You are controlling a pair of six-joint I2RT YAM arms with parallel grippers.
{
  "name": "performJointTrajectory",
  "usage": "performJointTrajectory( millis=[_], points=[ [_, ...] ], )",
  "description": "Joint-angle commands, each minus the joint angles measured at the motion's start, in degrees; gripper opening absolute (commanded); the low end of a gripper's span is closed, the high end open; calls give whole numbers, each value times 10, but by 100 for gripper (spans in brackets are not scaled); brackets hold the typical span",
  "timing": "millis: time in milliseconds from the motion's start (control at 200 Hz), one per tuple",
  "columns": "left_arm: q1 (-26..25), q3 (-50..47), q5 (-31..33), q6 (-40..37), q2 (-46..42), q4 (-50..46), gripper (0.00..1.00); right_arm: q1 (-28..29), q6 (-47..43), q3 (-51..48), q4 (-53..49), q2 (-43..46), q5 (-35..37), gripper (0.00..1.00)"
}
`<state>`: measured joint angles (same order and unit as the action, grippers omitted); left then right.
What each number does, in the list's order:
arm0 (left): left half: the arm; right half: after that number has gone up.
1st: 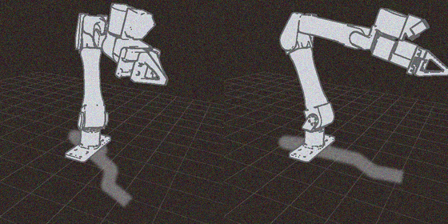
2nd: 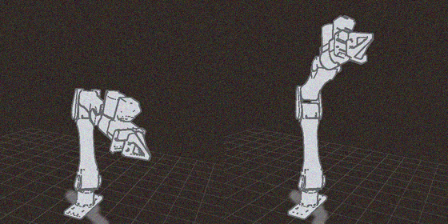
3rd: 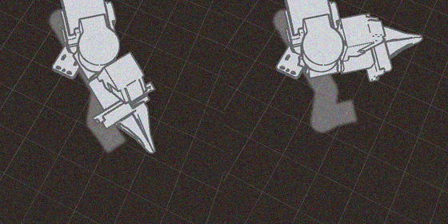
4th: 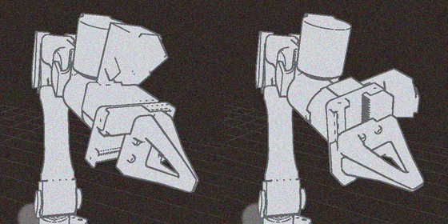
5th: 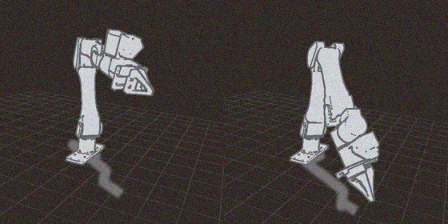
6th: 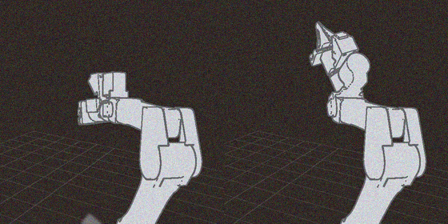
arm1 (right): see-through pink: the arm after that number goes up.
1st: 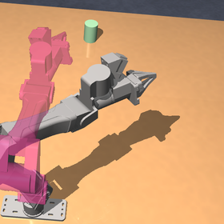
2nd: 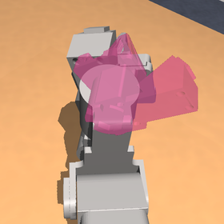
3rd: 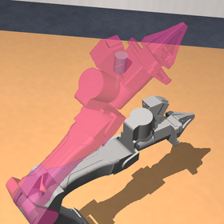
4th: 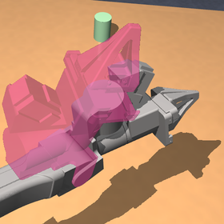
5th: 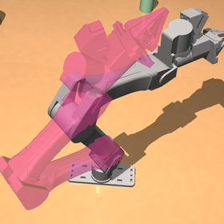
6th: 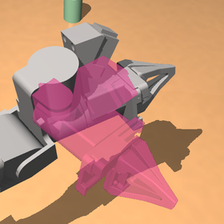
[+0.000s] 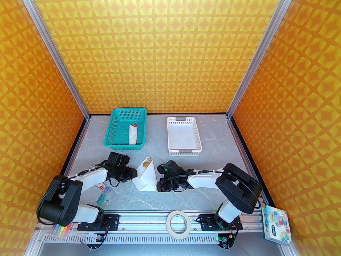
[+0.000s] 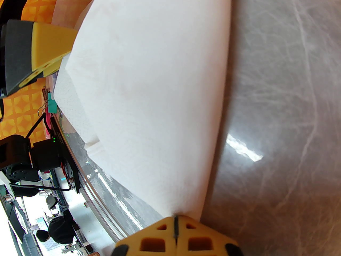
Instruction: Place the utensils on the paper napkin and roll it up
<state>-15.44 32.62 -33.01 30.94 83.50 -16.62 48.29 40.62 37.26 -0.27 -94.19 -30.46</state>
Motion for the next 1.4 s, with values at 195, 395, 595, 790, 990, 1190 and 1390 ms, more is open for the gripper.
performJointTrajectory(
  millis=[195,395,595,790,990,1190,1390],
  points=[
    [-2,48,-39,-50,58,64,36,4,-13,-5,-61,-23,33,0],
    [-2,43,-40,-47,35,59,23,5,-14,-3,-61,-27,32,0],
    [-2,34,-40,-39,19,69,33,5,-16,-1,-60,-30,30,0],
    [-1,40,-40,-37,6,61,31,4,-17,-2,-61,-31,30,0],
    [-1,13,-20,-47,-22,28,30,4,-16,-2,-62,-29,32,0],
    [-2,0,-8,-57,-22,2,31,4,-19,0,-65,-30,32,0],
    [-1,-4,-4,-65,-37,-25,25,5,-19,4,-65,-32,31,0]
  ],
)
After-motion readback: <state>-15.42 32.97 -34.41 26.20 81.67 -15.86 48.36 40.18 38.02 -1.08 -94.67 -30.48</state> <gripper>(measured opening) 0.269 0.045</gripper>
